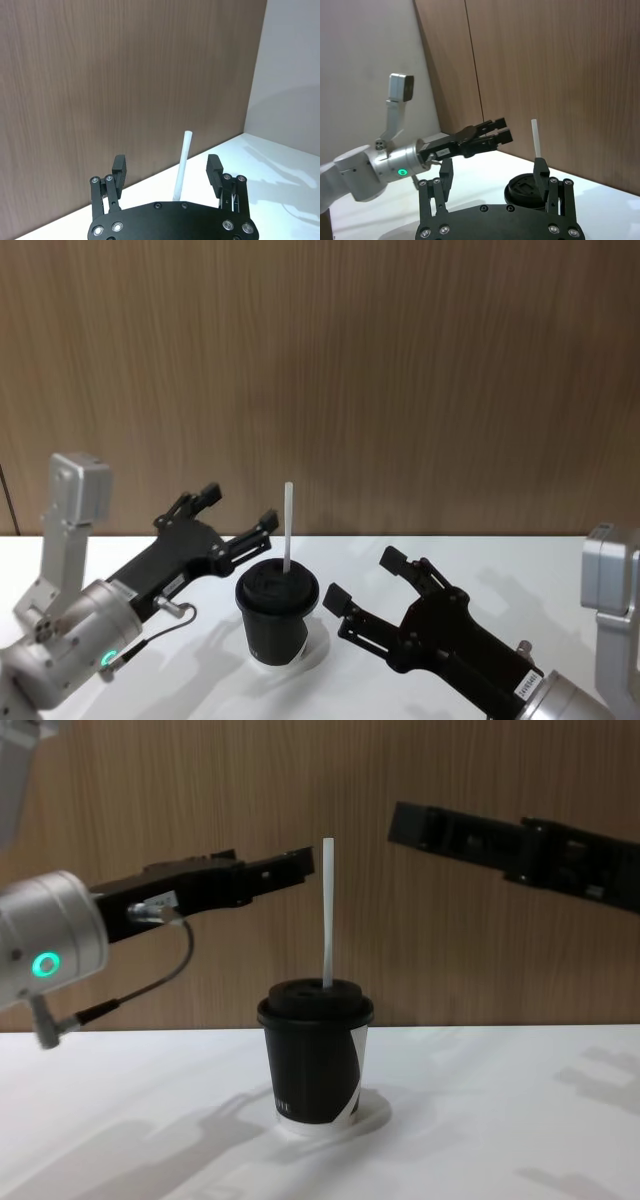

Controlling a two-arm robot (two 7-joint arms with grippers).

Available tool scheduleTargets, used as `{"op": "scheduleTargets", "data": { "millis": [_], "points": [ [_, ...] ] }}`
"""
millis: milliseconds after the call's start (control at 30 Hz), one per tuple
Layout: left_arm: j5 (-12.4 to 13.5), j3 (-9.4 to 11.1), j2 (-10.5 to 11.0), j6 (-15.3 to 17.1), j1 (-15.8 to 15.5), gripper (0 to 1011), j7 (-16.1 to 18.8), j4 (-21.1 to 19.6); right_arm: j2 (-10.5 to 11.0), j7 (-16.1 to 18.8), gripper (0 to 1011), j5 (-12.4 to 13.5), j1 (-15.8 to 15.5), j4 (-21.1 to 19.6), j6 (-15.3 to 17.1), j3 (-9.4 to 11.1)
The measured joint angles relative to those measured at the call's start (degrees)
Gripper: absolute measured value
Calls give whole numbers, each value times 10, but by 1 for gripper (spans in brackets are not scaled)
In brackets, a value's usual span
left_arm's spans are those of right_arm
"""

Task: Pick up the straw with one hand, pass it to the other hand, and insert it into the cup.

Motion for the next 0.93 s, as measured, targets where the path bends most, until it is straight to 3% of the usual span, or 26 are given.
{"op": "scheduleTargets", "data": {
  "millis": [533, 933],
  "points": [
    [-8, -29, 30, 24, 89, 1003, 30, -90, -4, -9, 1001, -19, 29, 36, -7, -23],
    [-8, -36, 36, 31, 121, 1003, 41, -120, -5, -12, 1001, -25, 41, 52, -10, -32]
  ]
}}
